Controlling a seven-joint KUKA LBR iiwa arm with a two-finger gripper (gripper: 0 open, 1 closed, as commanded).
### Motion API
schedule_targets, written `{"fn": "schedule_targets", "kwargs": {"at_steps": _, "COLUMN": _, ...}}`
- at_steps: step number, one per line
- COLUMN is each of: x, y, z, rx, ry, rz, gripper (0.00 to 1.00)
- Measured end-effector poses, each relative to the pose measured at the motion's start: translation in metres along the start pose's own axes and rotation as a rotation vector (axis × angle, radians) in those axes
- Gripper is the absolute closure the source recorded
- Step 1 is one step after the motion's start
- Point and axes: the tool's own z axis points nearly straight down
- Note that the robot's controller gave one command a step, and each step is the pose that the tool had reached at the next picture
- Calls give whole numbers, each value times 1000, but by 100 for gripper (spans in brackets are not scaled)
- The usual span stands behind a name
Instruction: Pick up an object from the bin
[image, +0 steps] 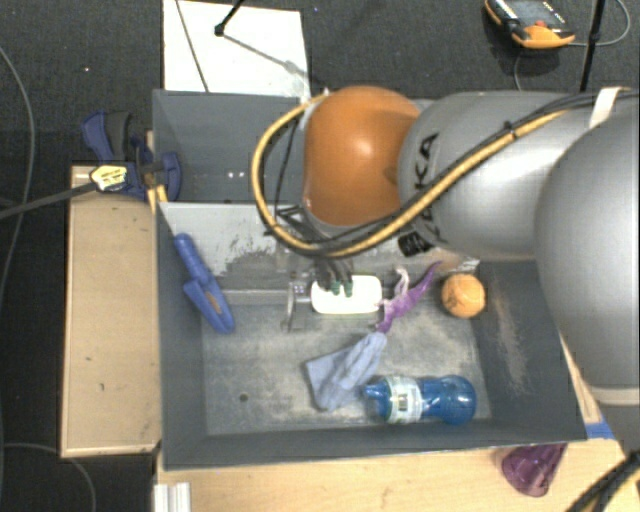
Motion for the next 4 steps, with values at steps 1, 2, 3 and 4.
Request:
{"fn": "schedule_targets", "kwargs": {"at_steps": 1, "x": -1, "y": -1, "z": -5, "rx": -1, "ry": -8, "rz": 4, "gripper": 0}}
{"fn": "schedule_targets", "kwargs": {"at_steps": 2, "x": 0, "y": 47, "z": 68, "rx": -3, "ry": -9, "rz": 4, "gripper": 0}}
{"fn": "schedule_targets", "kwargs": {"at_steps": 3, "x": 4, "y": 63, "z": 80, "rx": -1, "ry": -3, "rz": 47, "gripper": 0}}
{"fn": "schedule_targets", "kwargs": {"at_steps": 4, "x": 7, "y": 77, "z": 66, "rx": -7, "ry": -14, "rz": 183, "gripper": 0}}
